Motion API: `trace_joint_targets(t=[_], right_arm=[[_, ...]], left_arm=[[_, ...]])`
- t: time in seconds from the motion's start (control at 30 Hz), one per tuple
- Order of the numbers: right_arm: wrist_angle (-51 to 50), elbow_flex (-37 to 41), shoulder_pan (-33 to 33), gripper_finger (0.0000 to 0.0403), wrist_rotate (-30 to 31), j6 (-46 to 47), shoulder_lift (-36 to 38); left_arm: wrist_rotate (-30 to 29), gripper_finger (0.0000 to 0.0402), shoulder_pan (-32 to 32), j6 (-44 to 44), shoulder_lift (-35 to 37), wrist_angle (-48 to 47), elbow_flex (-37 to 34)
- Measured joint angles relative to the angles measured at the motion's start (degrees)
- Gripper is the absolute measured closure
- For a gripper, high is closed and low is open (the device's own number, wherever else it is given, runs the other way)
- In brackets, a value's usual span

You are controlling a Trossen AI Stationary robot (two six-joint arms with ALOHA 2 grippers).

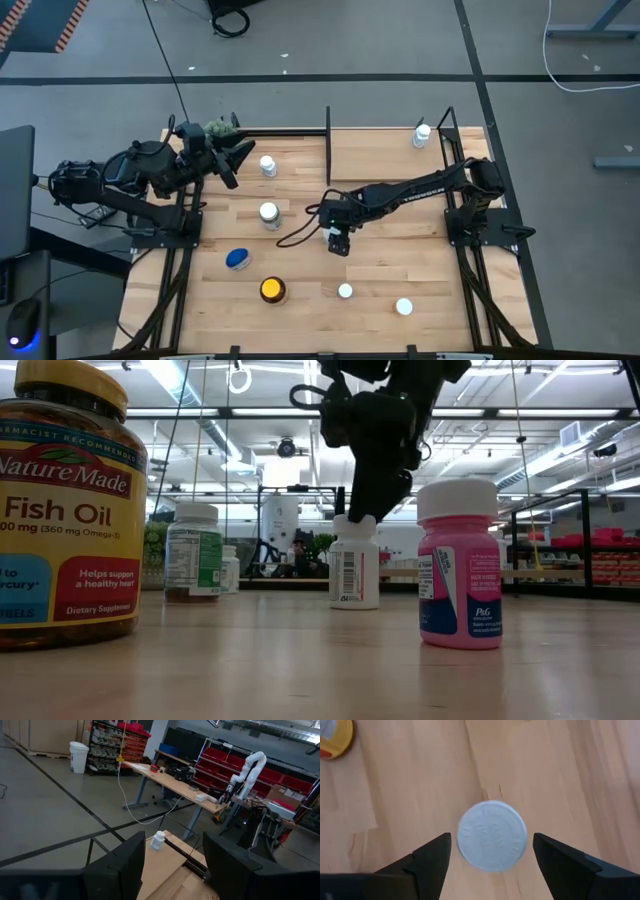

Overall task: Pick and place medicine bottles onto shelf by color
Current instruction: Put the white pill bottle on the shelf

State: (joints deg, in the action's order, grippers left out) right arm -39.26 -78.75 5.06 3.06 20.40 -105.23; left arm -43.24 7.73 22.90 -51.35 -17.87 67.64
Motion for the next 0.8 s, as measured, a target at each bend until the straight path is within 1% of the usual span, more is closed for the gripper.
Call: trace_joint_targets(t=[0.2, 0.5, 0.57, 0.7, 0.8], right_arm=[[1.90, 0.08, -0.04, 0.0117, 0.34, 0.87, 0.00], [1.88, 0.15, 0.00, 0.0171, 0.33, 0.66, 0.00], [3.47, 1.10, 0.00, 0.0179, 0.25, 0.75, 0.13], [4.85, 2.61, 0.00, 0.0181, -0.29, 2.60, 0.41], [5.05, 2.77, 0.35, 0.0177, 0.19, 2.79, 0.39]], left_arm=[[0.04, 0.0195, 0.00, 0.00, 0.00, -0.02, 0.00], [0.09, 0.0195, 0.00, -0.14, 0.00, -0.08, 0.00], [0.09, 0.0193, 0.00, -0.14, 0.00, -0.12, 0.01], [0.28, 0.0192, 0.00, -0.13, 0.00, -0.49, 0.00], [1.50, 0.0193, 0.00, -0.11, 0.00, -0.50, 0.00]])
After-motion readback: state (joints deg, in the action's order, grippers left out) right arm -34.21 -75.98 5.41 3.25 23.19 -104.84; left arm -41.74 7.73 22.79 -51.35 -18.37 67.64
